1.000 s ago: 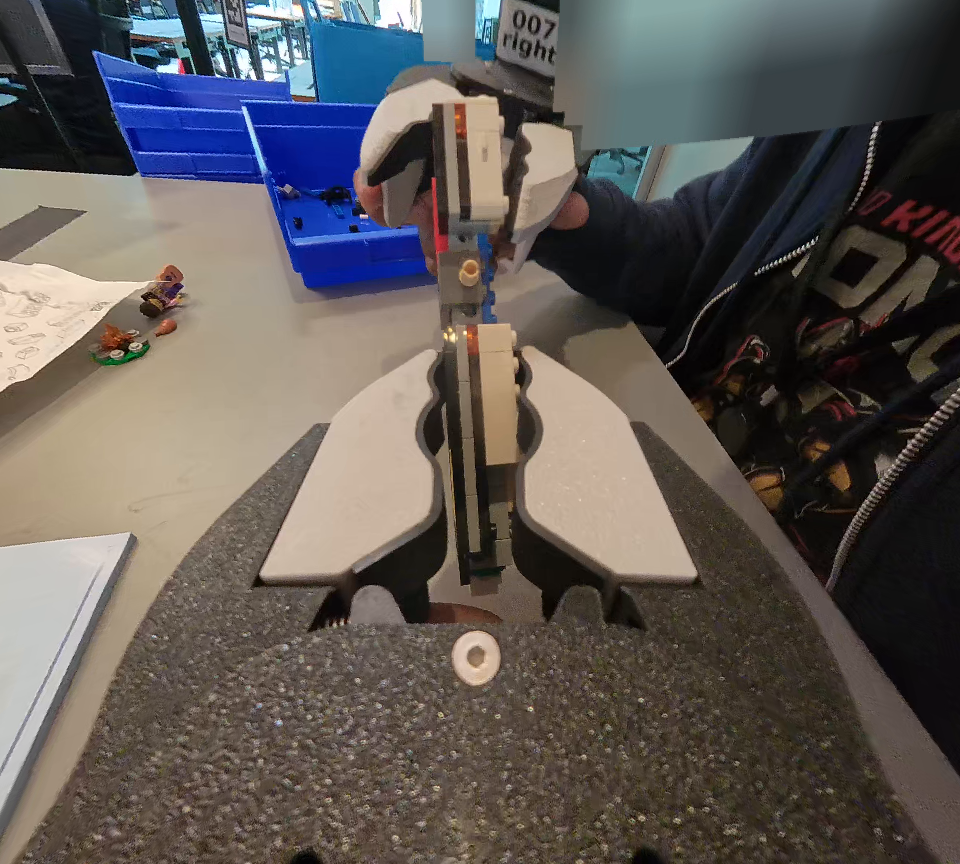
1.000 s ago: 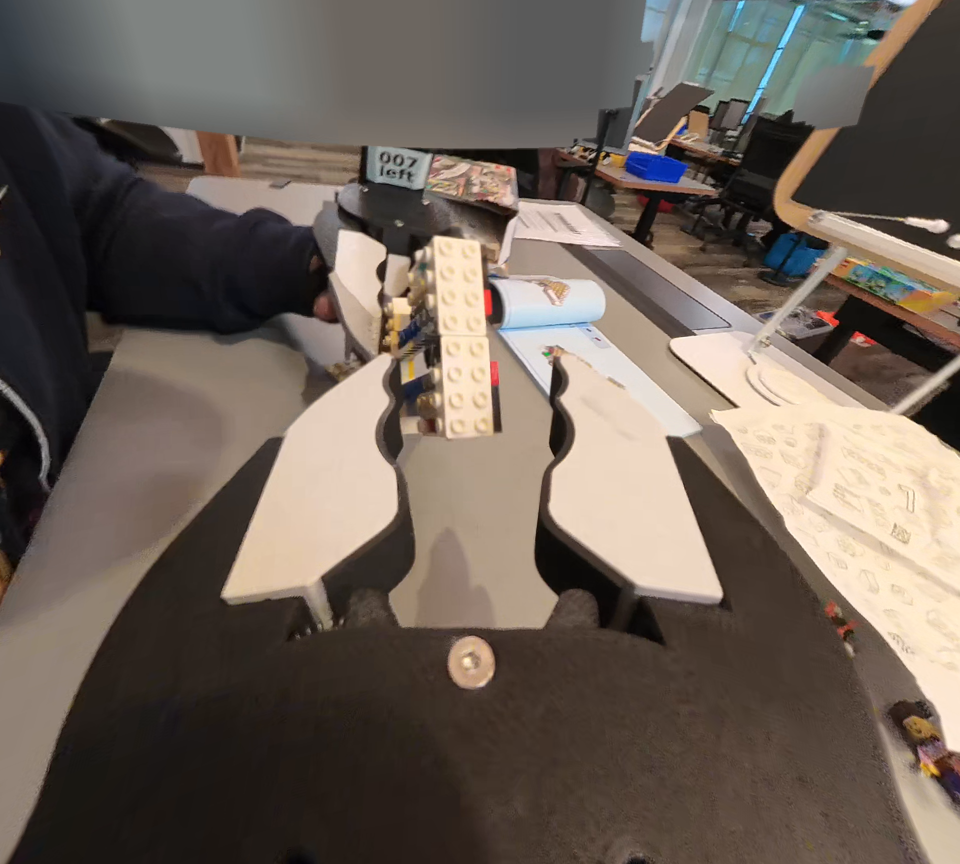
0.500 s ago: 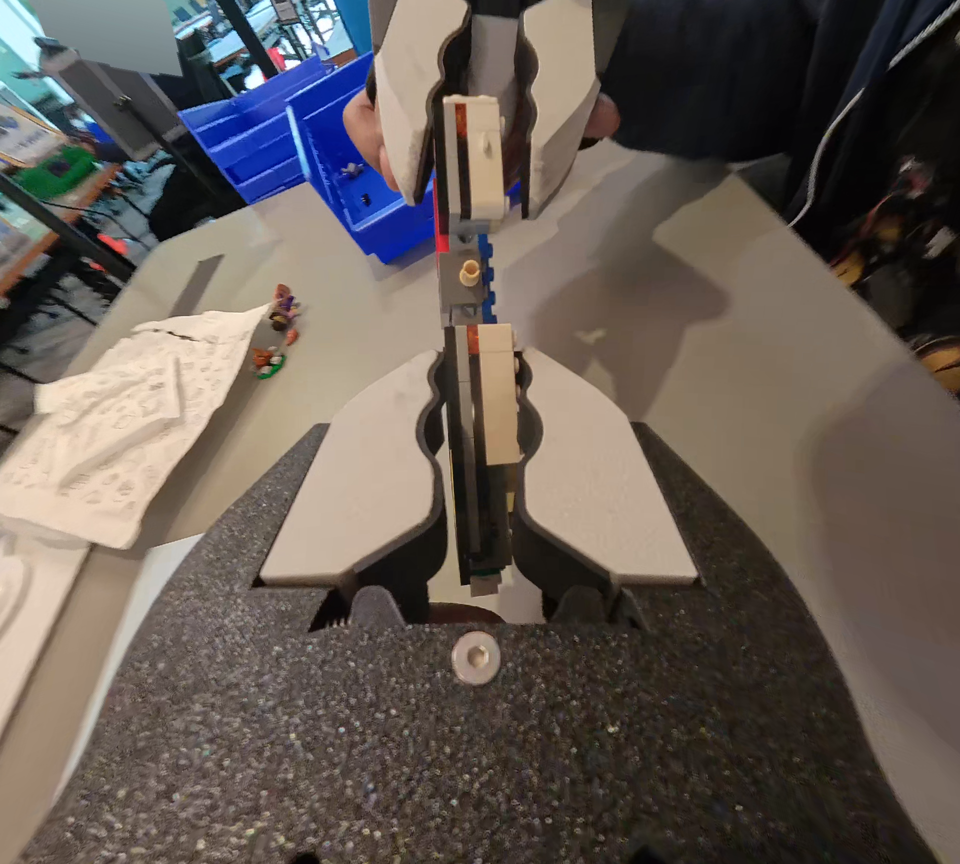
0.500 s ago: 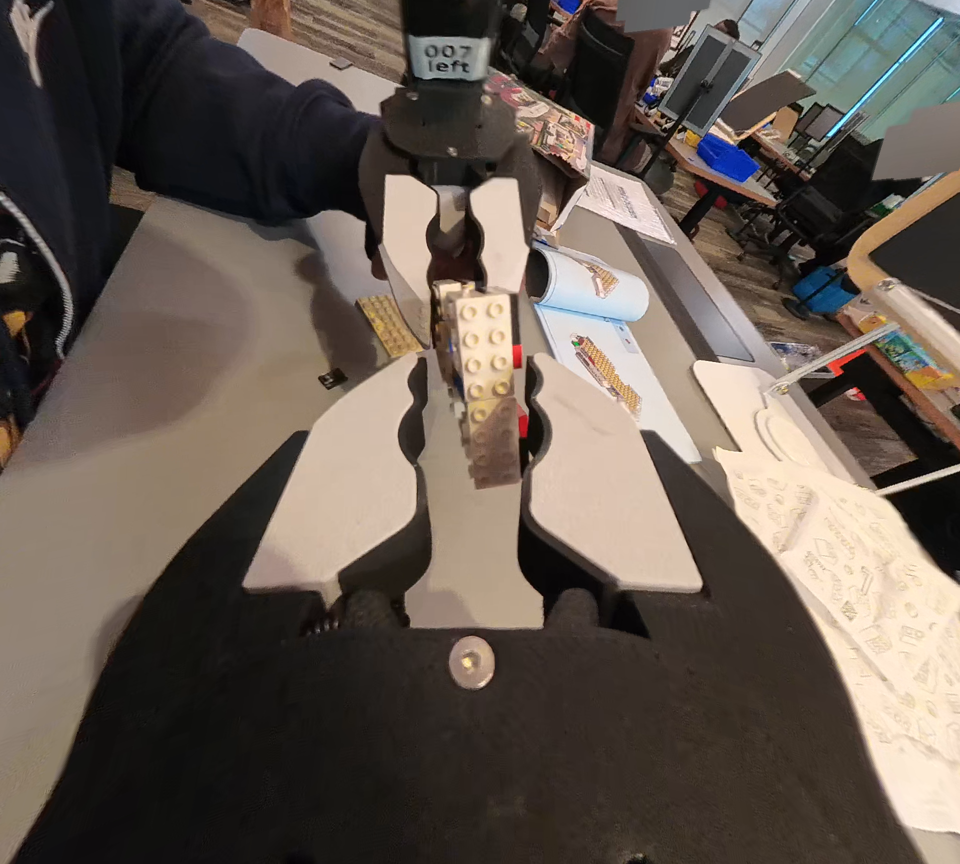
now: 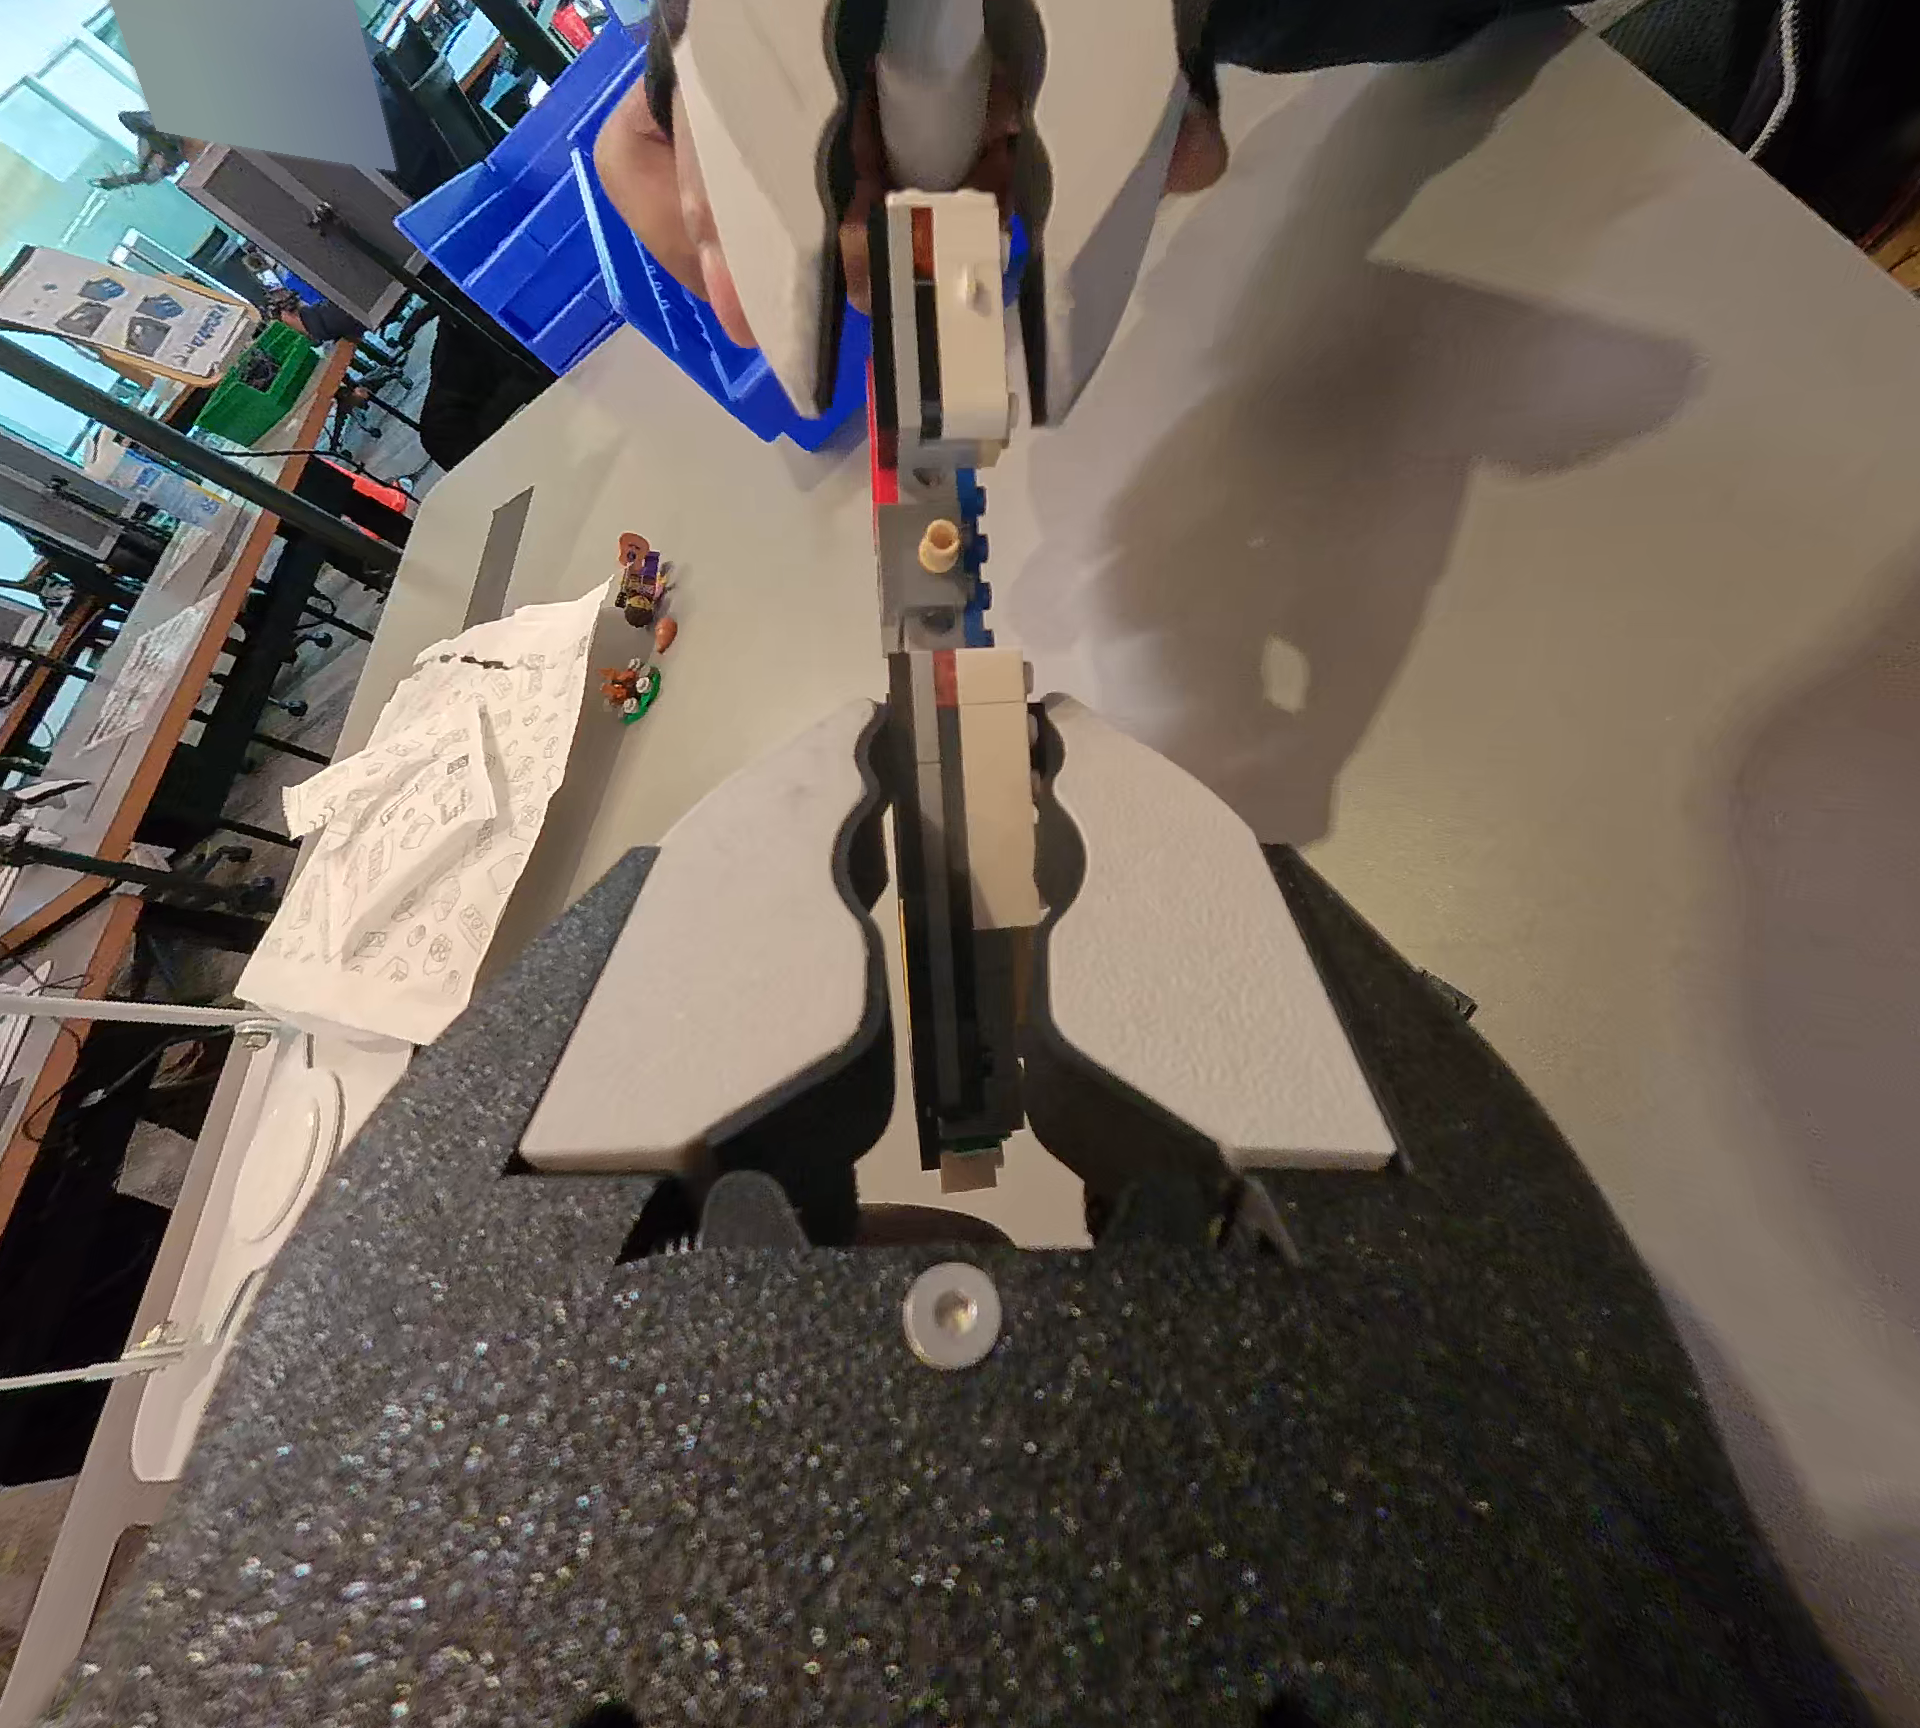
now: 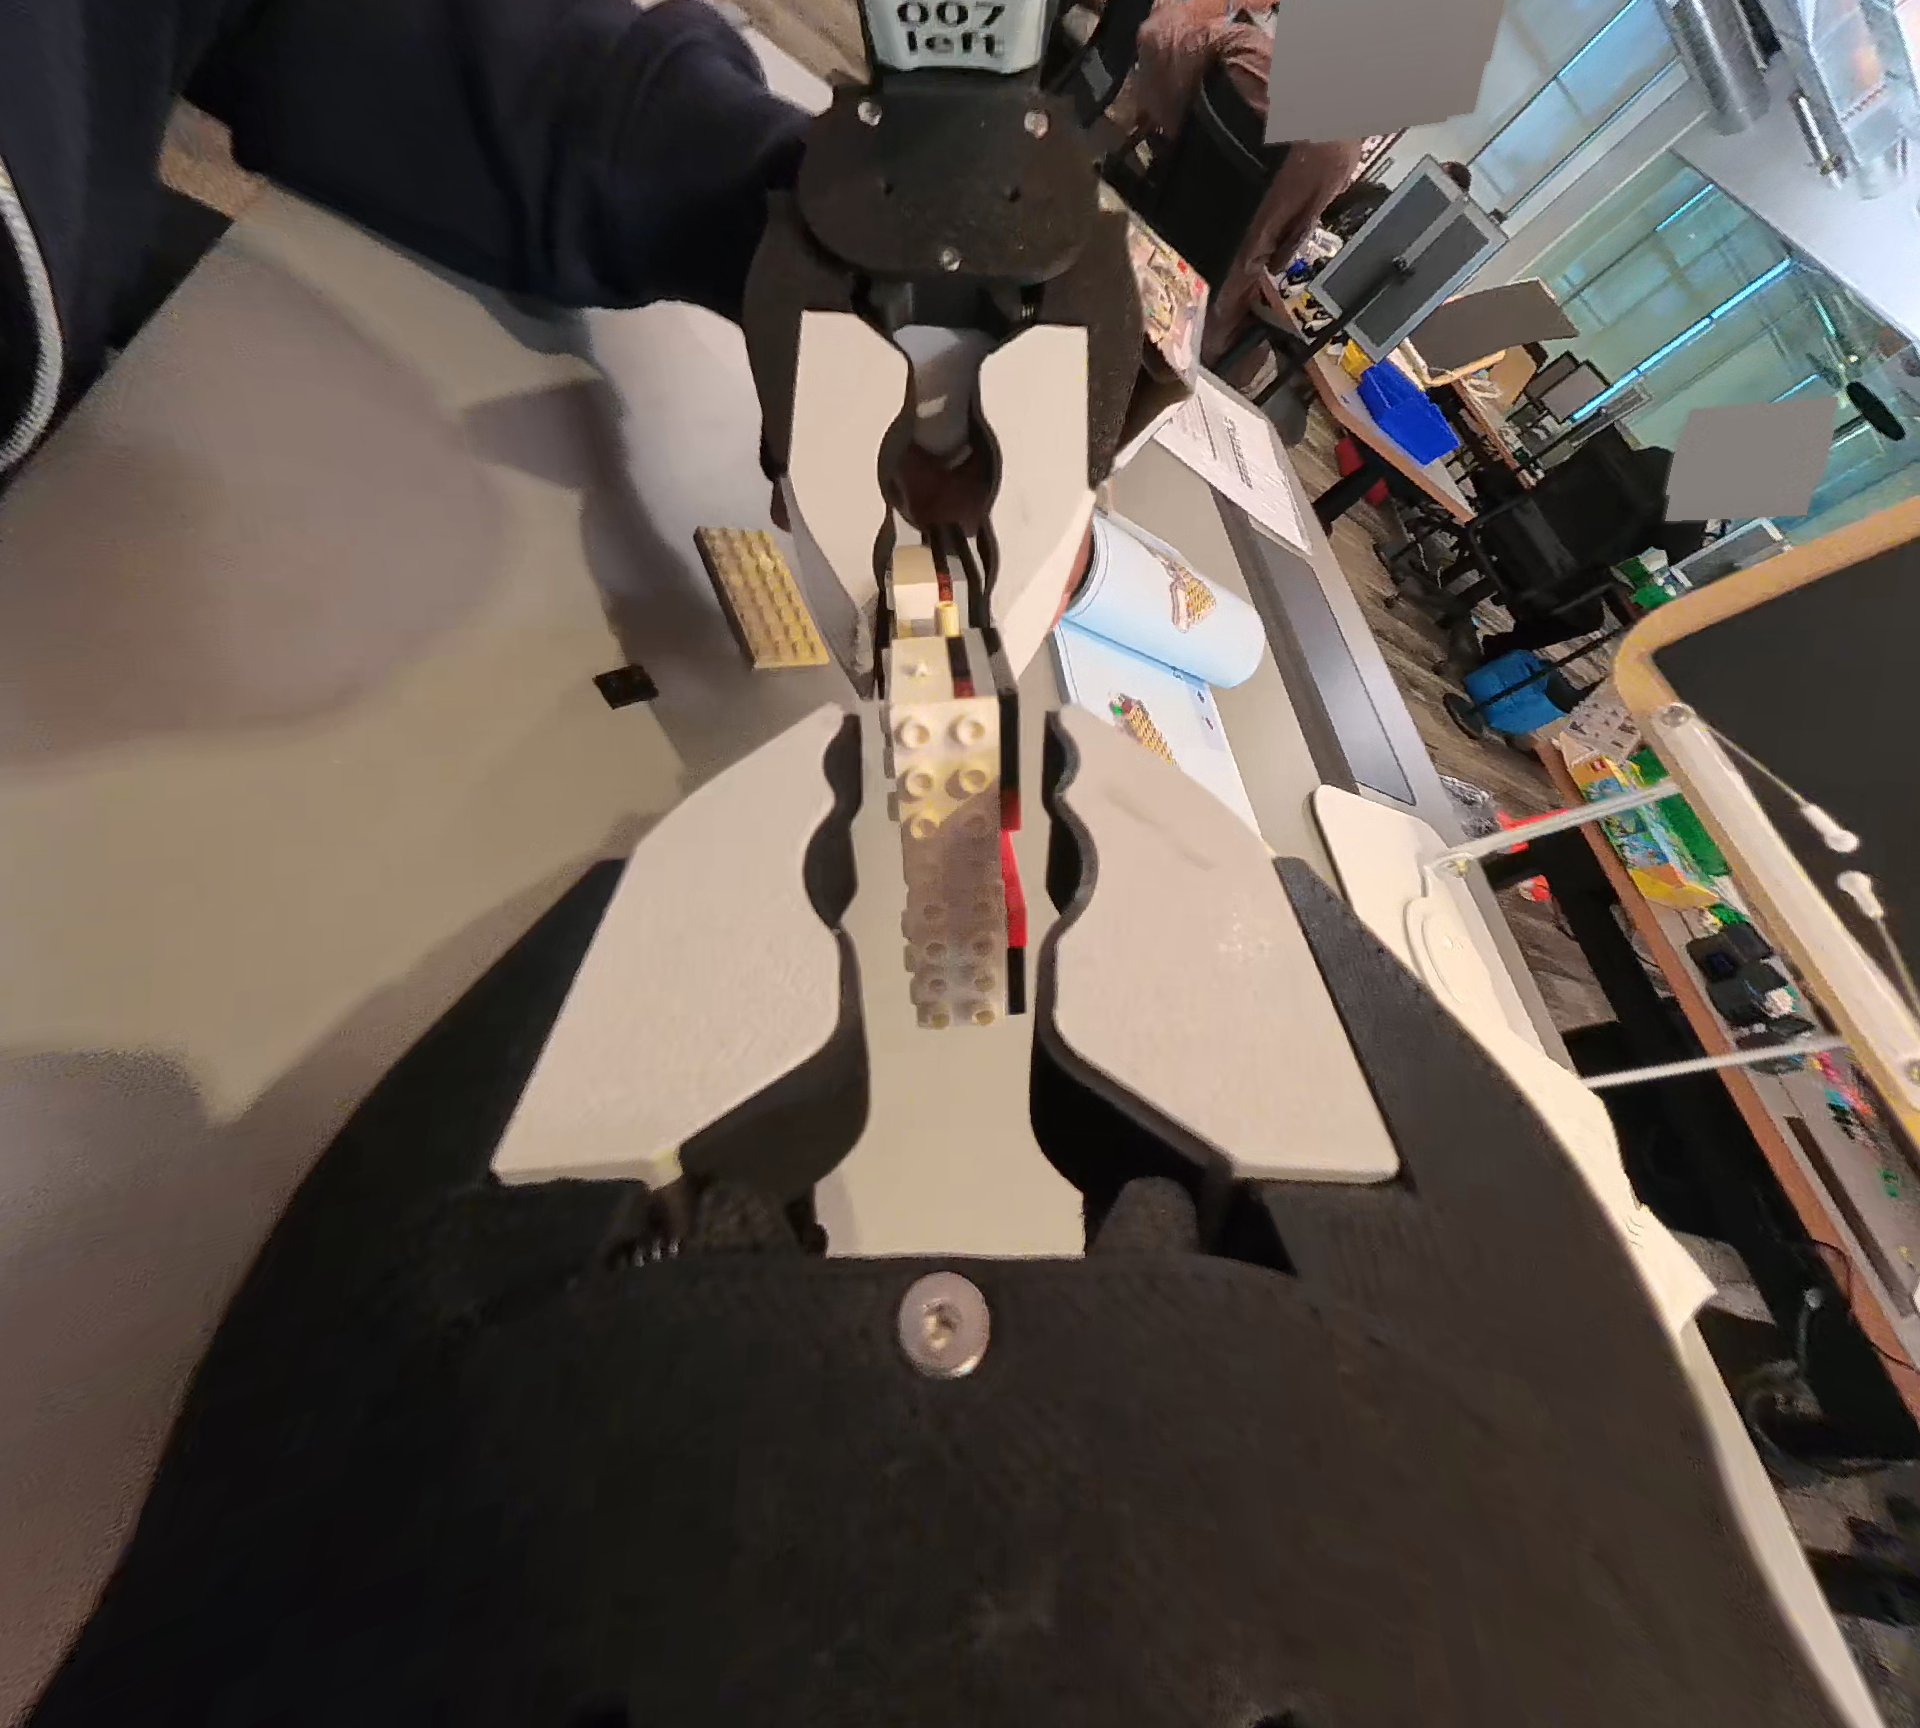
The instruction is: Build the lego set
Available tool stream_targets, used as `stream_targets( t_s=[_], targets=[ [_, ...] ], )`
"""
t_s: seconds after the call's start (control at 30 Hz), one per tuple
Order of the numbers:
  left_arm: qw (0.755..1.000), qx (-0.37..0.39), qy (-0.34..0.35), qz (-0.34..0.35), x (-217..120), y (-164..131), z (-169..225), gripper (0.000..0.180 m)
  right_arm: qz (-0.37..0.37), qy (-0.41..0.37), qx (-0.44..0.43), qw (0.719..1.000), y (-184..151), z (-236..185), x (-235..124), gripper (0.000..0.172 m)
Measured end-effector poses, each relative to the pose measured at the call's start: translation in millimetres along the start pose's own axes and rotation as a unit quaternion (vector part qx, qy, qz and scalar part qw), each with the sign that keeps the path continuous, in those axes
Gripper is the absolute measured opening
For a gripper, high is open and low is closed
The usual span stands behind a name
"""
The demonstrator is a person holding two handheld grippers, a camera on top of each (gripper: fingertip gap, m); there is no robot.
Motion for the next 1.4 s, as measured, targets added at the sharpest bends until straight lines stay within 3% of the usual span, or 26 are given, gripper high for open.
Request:
stream_targets(
  t_s=[0.1,0.57,0.83,1.0,1.17,1.3,1.4],
  targets=[
    [1.0,0.0,-0.004,0.0,0.1,0.1,1.1,0.024,-0.012,-0.005,-0.013,1.0,-2.7,-0.8,4.1,0.023],
    [1.0,-0.019,0.01,0.018,-1.7,0.6,-1.3,0.026,-0.003,-0.018,-0.044,0.999,0.8,-0.5,2.7,0.023],
    [0.984,-0.149,0.071,0.059,-13.0,-1.2,-33.9,0.055,0.028,-0.084,0.003,0.996,-8.6,15.8,-7.0,0.023],
    [0.943,-0.297,0.119,0.092,-16.0,-11.4,-56.8,0.057,0.092,-0.162,0.079,0.979,-15.1,33.5,-16.8,0.023],
    [0.87,-0.45,0.148,0.137,-13.5,-23.0,-71.2,0.061,0.143,-0.219,0.146,0.954,-21.3,44.4,-19.0,0.023],
    [0.809,-0.552,0.125,0.158,-7.2,-34.6,-72.1,0.061,0.147,-0.222,0.159,0.951,-24.4,44.7,-16.1,0.023],
    [0.809,-0.561,0.102,0.145,-1.0,-39.5,-67.7,0.061,0.135,-0.208,0.162,0.955,-27.3,43.4,-12.6,0.023]
  ],
)
Point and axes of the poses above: each gripper's, where its closed fingertips meet, x out along the fingers, y out of its top, z = x × y across the jaws, the point moved 6 cm from there along -x, back along the fingers, and after that the axes turned 12 degrees about y, right-handed, at the moved point
